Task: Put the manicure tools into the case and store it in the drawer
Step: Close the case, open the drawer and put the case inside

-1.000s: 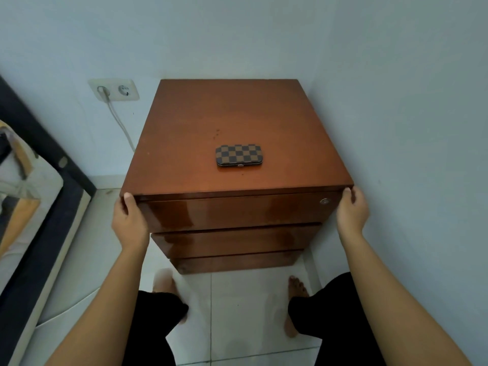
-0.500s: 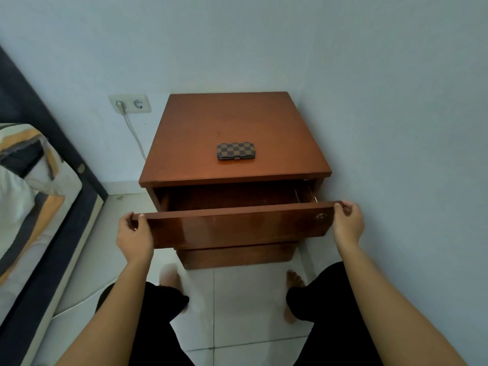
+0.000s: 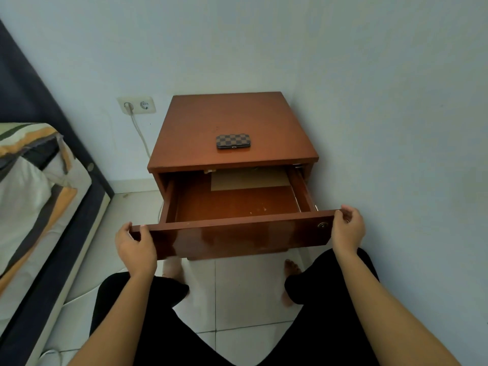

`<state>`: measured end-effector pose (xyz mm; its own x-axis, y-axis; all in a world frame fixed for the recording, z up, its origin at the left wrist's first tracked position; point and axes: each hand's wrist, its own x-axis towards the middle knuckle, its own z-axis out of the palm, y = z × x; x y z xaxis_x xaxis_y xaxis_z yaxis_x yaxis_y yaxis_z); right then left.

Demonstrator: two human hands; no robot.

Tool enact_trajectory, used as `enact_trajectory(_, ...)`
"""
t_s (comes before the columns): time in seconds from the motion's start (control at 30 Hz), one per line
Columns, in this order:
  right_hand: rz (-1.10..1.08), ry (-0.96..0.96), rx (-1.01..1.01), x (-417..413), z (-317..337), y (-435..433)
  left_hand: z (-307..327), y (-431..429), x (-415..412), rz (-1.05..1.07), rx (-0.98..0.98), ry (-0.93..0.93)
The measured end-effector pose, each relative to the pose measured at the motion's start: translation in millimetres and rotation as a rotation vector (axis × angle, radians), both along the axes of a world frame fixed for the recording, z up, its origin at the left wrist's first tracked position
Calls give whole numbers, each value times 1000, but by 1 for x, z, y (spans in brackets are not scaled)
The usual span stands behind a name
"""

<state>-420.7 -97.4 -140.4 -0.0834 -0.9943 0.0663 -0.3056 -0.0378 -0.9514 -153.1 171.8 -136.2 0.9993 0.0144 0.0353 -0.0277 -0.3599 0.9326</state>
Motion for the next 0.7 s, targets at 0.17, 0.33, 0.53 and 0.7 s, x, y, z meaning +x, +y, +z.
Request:
enact_trajectory(0.17, 283, 255, -170, 17, 24, -25, 24, -21, 28, -76, 155, -204)
enact_trajectory(0.33, 594, 493, -336, 80, 55, -57, 36, -84, 86, -499, 538, -512)
enact_trajectory(0.53, 936, 658, -504, 209, 76, -89, 39, -176, 132, -724, 795, -515)
enact_trajectory(0.7, 1110, 706, -487, 300, 80, -109, 26, -215, 168, -740, 924, -386)
